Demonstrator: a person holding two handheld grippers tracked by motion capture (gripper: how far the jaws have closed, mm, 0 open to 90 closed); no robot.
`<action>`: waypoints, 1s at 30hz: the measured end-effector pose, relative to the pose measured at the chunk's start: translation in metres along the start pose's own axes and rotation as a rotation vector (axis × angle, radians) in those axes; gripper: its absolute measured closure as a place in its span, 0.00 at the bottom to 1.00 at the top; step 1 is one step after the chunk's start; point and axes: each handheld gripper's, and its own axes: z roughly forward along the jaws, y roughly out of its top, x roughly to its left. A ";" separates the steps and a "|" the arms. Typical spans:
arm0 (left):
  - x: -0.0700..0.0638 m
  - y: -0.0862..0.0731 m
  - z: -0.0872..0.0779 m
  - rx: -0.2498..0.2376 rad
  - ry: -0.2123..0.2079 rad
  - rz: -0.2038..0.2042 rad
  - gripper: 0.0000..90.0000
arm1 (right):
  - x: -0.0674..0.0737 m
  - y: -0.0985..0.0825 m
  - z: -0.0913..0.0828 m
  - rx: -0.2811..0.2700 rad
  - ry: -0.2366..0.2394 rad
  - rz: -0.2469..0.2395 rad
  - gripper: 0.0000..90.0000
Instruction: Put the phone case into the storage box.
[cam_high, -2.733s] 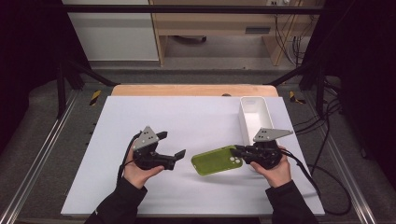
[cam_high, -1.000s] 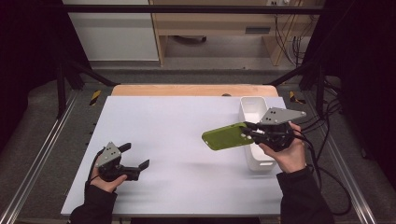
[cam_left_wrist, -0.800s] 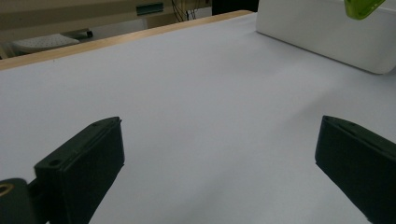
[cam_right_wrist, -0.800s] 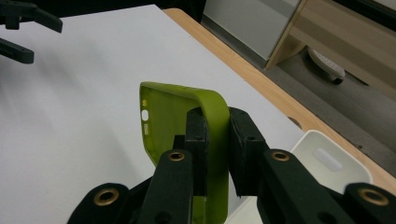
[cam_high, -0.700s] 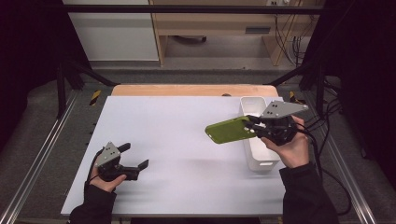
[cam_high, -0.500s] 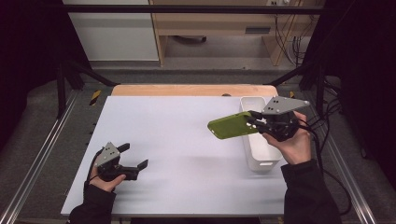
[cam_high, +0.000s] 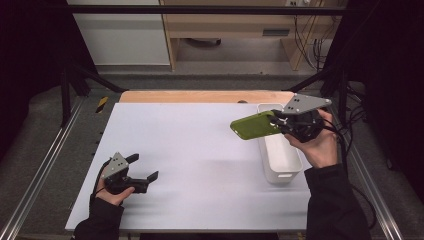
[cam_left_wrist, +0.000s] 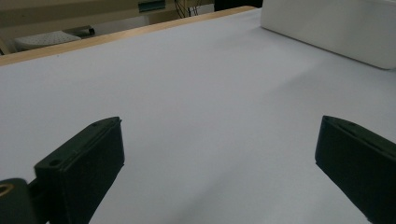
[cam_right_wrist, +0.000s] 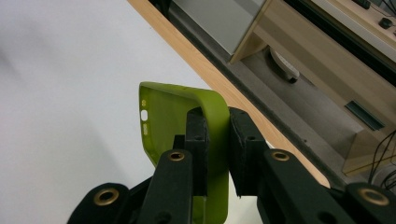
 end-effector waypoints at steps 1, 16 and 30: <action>0.000 0.000 0.000 0.000 0.000 0.000 0.01 | -0.001 0.001 0.000 0.004 -0.004 -0.005 0.88; 0.000 0.000 0.000 0.000 -0.001 0.003 0.01 | -0.015 0.010 -0.002 0.050 -0.085 -0.054 0.88; 0.000 -0.001 0.001 0.001 -0.001 0.007 0.01 | -0.027 0.015 -0.003 0.084 -0.155 -0.096 0.88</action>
